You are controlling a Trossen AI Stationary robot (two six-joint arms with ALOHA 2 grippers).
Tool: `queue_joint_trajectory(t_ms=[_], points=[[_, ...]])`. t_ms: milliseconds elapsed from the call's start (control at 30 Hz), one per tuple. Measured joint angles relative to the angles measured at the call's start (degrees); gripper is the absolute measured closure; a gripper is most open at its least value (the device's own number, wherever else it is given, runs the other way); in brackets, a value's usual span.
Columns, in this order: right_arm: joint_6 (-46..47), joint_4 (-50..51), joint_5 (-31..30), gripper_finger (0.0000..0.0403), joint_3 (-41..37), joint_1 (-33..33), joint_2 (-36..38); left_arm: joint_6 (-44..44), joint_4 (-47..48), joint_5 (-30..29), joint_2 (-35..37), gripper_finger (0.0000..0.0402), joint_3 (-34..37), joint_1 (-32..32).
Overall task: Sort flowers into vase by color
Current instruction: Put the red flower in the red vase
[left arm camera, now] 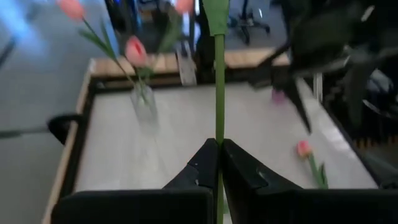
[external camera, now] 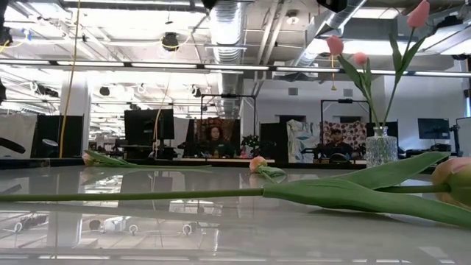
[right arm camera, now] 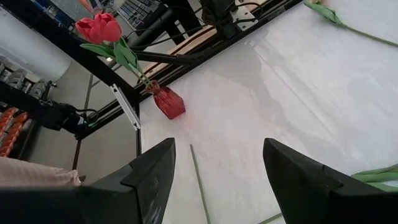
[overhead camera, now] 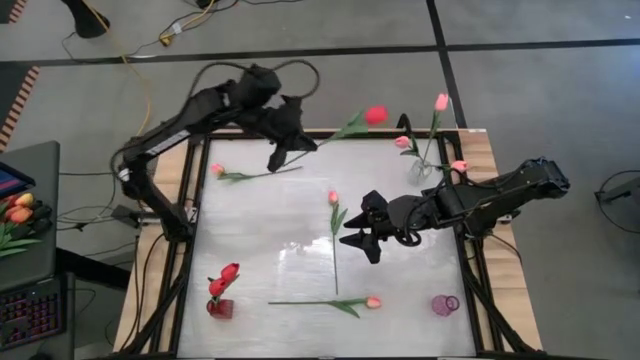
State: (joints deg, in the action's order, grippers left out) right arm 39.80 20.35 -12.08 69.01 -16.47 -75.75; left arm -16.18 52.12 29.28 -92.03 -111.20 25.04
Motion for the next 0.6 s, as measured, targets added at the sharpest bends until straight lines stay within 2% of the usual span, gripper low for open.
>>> queue_joint_trajectory(t_ms=[300, 467, 600], points=[[-1.3, 0.0, 0.0, 0.0133, 0.0, 0.0, 0.0, 6.7, -1.6, -0.1, 10.3, 0.0401, 0.0, -2.1], [-1.2, -0.3, 0.0, 0.0133, 0.0, 0.0, 0.0, 7.7, -1.5, -4.4, 16.1, 0.0401, 0.0, -8.5], [-1.2, -0.4, -0.1, 0.0133, 0.0, 0.0, 0.0, 8.4, -1.5, -9.9, 18.9, 0.0401, 0.0, -15.4]])
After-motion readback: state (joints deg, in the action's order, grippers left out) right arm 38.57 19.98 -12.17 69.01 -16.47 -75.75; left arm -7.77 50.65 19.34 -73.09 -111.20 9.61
